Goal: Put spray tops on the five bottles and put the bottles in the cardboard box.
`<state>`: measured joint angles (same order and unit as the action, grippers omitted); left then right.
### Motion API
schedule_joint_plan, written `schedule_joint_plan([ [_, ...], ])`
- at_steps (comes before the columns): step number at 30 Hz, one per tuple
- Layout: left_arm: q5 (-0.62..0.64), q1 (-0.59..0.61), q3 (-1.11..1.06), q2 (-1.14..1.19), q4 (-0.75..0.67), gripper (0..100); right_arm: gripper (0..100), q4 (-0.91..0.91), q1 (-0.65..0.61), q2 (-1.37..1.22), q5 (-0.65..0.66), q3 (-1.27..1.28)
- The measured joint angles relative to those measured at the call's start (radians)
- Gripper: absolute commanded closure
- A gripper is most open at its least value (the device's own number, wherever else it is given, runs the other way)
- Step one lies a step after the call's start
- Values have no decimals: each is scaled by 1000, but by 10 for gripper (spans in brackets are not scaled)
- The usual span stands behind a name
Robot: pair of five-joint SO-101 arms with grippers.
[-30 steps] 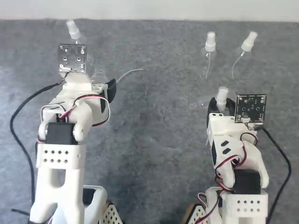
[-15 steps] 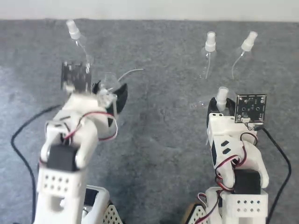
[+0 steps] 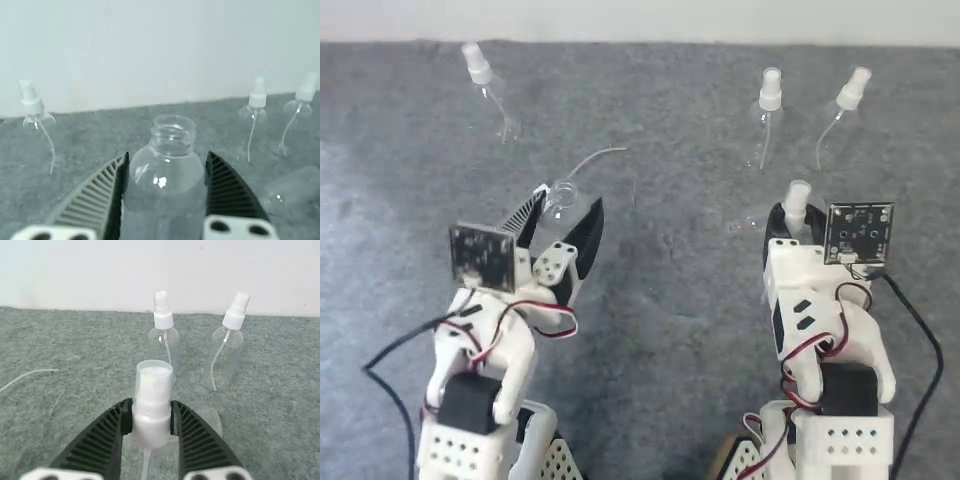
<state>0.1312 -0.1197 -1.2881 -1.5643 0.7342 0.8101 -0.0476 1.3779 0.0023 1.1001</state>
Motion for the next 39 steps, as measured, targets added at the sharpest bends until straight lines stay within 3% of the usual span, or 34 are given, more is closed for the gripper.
schedule_joint_plan([
  [10,0,0,-175,-226,-69,973,991,-127,-104,0,0,0],
  [17,0,0,-206,-236,-72,971,991,-307,-212,0,0,0],
  [23,0,-2,-302,-236,-187,971,991,-470,-341,0,0,-5],
  [30,0,-2,-397,-236,-356,970,991,-497,-489,2,0,-153],
  [39,0,-2,-399,-236,-370,970,991,-497,-638,-11,0,-342],
])
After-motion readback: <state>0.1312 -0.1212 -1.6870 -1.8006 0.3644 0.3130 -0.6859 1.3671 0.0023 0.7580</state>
